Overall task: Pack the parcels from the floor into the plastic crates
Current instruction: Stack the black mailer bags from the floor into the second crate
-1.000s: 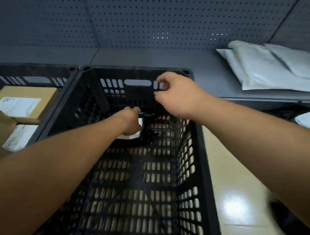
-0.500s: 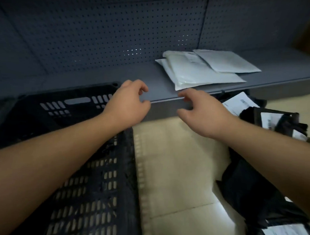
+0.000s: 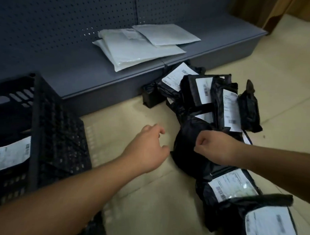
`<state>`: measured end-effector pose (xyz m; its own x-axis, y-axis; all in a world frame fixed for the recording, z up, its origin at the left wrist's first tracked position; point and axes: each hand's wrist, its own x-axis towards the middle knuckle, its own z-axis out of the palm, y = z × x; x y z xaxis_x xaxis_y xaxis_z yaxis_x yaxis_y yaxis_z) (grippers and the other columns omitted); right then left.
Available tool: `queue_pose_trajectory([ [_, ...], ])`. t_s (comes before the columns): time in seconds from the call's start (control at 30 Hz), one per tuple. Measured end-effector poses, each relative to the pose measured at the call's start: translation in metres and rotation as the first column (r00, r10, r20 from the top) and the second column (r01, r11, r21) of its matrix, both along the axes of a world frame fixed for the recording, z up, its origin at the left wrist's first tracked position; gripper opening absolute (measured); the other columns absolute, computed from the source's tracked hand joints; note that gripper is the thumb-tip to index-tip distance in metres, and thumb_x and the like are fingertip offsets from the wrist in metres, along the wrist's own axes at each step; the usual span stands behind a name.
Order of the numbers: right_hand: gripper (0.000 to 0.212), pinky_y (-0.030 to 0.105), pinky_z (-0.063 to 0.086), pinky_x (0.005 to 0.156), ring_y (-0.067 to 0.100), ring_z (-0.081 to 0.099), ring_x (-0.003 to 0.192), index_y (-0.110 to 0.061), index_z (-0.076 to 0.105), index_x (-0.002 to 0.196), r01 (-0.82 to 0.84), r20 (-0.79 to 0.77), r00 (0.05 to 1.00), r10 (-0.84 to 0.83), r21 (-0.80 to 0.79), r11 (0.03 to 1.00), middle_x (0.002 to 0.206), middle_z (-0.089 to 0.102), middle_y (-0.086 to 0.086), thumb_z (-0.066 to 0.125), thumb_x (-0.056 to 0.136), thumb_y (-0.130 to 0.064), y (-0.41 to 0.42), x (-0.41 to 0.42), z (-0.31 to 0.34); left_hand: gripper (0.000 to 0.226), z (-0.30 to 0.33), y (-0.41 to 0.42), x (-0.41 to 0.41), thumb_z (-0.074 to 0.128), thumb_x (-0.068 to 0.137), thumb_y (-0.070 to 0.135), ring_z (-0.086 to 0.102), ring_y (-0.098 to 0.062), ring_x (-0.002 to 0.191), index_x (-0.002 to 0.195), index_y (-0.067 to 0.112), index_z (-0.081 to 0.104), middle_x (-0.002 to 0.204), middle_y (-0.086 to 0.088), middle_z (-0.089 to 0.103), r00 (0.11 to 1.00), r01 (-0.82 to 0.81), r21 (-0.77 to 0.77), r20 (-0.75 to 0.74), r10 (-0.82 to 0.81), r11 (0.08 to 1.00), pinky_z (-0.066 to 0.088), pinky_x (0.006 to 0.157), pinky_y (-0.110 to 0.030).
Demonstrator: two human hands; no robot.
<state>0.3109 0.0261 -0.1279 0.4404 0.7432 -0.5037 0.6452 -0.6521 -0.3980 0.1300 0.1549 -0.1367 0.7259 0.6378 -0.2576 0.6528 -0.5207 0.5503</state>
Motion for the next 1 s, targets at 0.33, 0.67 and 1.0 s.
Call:
queue_pose_trajectory([
  [0.33,0.054,0.03,0.049,0.095,0.022,0.056,0.121,-0.025,0.051,0.14,-0.378,-0.03,0.906,0.421,-0.502,0.778,0.137,0.055,0.001,0.06,0.087,-0.03,-0.102,0.041,-0.044,0.045,-0.071,-0.122,0.033,0.065,0.086,0.036,0.06,-0.016,0.108,0.128,0.029,0.053,0.124,0.004,0.054,0.988,0.093,-0.338,-0.084,-0.128,0.936,0.047,0.092,-0.026],
  [0.67,0.048,0.036,0.049,0.101,0.023,0.055,0.123,-0.029,0.05,0.139,-0.445,-0.096,0.88,0.464,-0.505,0.739,0.138,0.054,0.002,0.055,0.092,-0.034,-0.116,0.067,-0.065,0.066,-0.096,-0.175,0.075,0.071,0.079,0.054,0.057,-0.007,0.118,0.138,0.034,0.051,0.134,0.011,0.055,0.966,0.177,-0.456,-0.086,-0.242,0.872,0.047,0.096,-0.023],
  [1.0,0.038,0.032,0.051,0.078,0.009,0.055,0.082,-0.03,0.057,0.11,-0.551,-0.273,0.832,0.483,-0.509,0.661,0.092,0.056,-0.01,0.073,0.08,-0.047,-0.132,0.091,-0.078,0.037,-0.106,-0.196,0.106,0.066,0.09,0.039,0.061,-0.015,0.107,0.123,0.025,0.06,0.119,0.004,0.063,0.914,0.269,-0.399,-0.179,-0.363,0.877,0.053,0.086,-0.029],
])
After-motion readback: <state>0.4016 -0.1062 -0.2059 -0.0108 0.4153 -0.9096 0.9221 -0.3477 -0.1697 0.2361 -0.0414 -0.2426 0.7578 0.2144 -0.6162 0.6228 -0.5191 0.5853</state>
